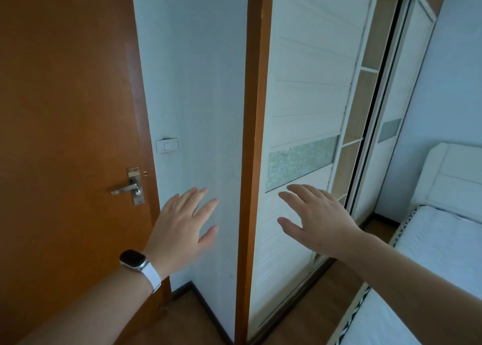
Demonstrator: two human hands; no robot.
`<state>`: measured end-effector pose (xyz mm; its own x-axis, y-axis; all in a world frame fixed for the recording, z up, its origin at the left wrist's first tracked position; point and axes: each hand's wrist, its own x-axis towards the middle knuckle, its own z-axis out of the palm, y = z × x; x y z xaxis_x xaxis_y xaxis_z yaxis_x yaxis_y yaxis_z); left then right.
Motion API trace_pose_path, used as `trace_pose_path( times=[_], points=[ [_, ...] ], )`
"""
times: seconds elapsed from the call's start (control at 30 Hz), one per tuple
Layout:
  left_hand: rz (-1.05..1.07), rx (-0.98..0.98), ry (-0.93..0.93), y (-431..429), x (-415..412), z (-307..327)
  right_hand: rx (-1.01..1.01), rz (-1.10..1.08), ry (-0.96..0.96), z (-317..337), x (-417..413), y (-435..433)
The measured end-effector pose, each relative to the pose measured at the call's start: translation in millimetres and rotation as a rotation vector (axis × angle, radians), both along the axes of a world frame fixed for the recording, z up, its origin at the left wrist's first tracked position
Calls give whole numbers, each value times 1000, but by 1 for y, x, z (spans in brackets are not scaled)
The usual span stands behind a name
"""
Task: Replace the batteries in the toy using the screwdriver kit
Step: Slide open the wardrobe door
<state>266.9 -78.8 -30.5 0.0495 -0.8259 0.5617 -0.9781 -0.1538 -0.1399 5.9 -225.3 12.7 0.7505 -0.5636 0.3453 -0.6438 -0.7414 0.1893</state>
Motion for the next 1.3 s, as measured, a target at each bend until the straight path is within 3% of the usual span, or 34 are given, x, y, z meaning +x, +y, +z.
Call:
trace_pose_path(
  times=[0.4,1.0,1.3],
  points=[
    [29,28,-44,-71,25,9,-17,34,-55,-18,43,-87],
    [9,-29,-146,-292,0,35,-78,211,-273,-16,43,-289],
    [-80,-101,-243,-347,4,86,-126,291,-415,-6,64,-329]
  ],
)
